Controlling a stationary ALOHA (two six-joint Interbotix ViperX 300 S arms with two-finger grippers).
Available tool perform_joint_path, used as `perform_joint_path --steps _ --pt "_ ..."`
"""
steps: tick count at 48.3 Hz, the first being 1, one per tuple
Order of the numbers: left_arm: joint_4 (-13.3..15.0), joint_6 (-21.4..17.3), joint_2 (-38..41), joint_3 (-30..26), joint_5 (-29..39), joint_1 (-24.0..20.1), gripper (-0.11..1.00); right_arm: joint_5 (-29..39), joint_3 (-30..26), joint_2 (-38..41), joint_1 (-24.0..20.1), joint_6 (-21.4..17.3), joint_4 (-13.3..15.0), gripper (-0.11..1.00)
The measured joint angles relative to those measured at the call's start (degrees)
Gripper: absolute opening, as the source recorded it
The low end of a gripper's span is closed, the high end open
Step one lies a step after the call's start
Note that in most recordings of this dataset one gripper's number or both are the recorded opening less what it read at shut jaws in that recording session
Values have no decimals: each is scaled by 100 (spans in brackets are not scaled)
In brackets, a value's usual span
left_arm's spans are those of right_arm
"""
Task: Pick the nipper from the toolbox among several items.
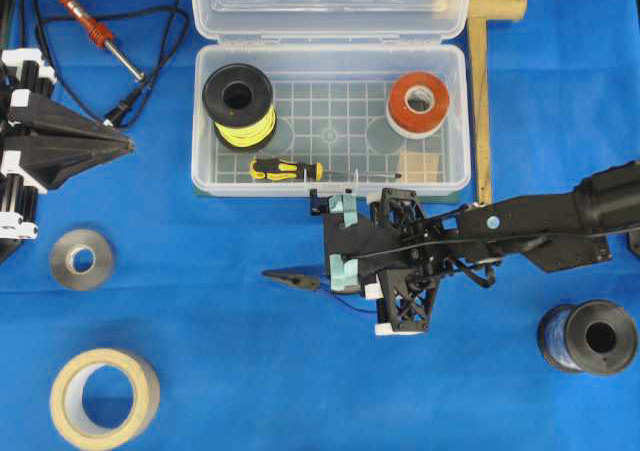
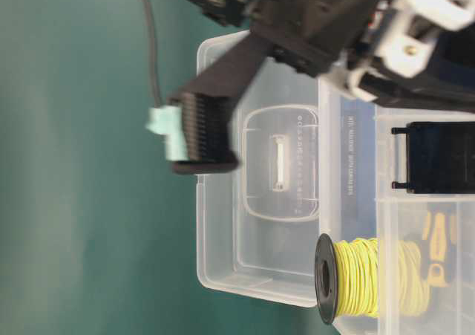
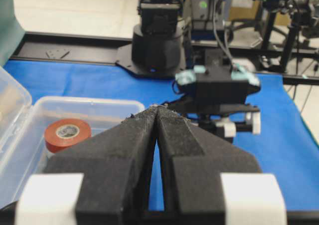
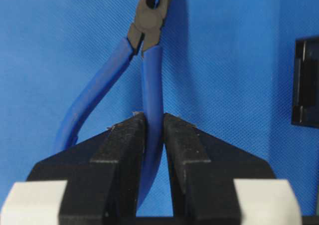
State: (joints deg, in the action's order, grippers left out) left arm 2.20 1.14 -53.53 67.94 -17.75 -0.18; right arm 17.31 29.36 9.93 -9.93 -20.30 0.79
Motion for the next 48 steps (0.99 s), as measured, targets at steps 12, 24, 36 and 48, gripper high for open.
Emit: perform_joint_path --steps 12,24,36,48 --pt "0 -9 0 0 0 -9 0 -18 0 211 -26 -9 0 14" --pt "0 -9 -9 9 9 -9 0 62 0 193 -26 -35 0 74" --pt "0 -9 -79 9 53 -9 0 826 9 -853 123 -35 272 82" --pt "0 -9 -149 9 114 0 0 1283 466 -2716 290 -35 958 81"
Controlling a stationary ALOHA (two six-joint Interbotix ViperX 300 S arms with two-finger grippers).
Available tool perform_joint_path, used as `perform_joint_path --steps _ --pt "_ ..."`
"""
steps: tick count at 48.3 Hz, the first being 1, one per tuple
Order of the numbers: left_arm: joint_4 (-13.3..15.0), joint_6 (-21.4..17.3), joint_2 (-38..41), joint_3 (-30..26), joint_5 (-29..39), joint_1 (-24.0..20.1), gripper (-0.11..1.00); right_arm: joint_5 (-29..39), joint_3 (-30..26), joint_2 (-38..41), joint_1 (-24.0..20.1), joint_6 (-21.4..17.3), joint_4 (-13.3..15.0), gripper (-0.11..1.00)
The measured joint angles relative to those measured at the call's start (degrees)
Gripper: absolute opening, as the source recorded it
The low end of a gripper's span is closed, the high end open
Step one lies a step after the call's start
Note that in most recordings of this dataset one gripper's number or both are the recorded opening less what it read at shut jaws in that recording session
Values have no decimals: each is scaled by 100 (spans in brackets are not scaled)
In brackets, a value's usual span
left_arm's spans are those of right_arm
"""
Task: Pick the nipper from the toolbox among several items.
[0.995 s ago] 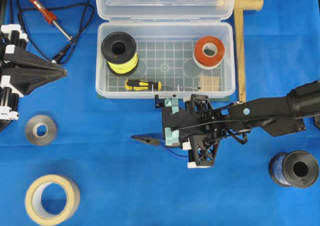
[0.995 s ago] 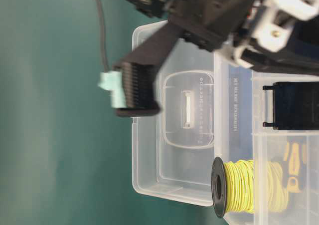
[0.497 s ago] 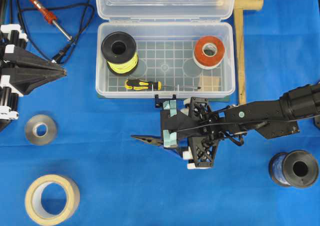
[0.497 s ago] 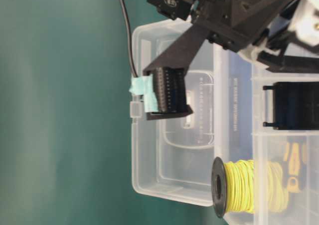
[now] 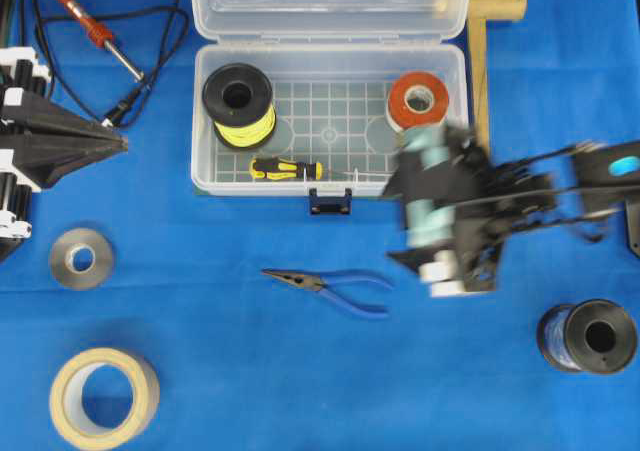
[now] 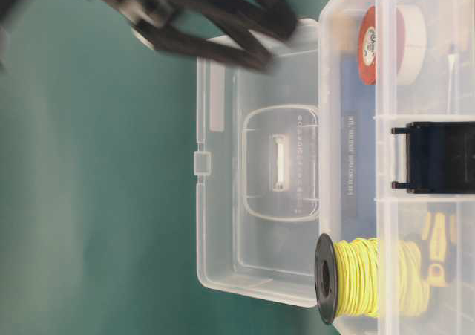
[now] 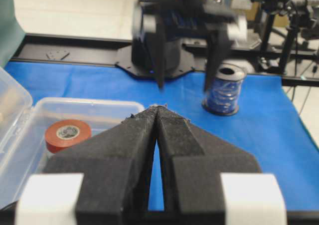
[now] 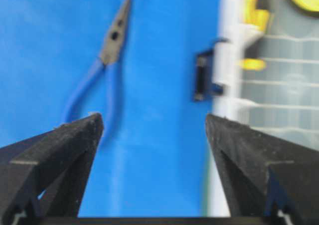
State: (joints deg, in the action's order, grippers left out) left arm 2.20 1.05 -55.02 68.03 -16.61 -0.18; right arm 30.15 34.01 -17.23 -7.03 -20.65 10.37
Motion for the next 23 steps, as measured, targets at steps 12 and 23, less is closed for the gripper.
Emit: perform_joint_path --steps 12,23 --pt "0 9 0 9 0 -9 0 -193 1028 -1907 185 0 237 81" --pt "9 9 -9 35 9 -9 0 -773 2136 -3577 255 0 325 81"
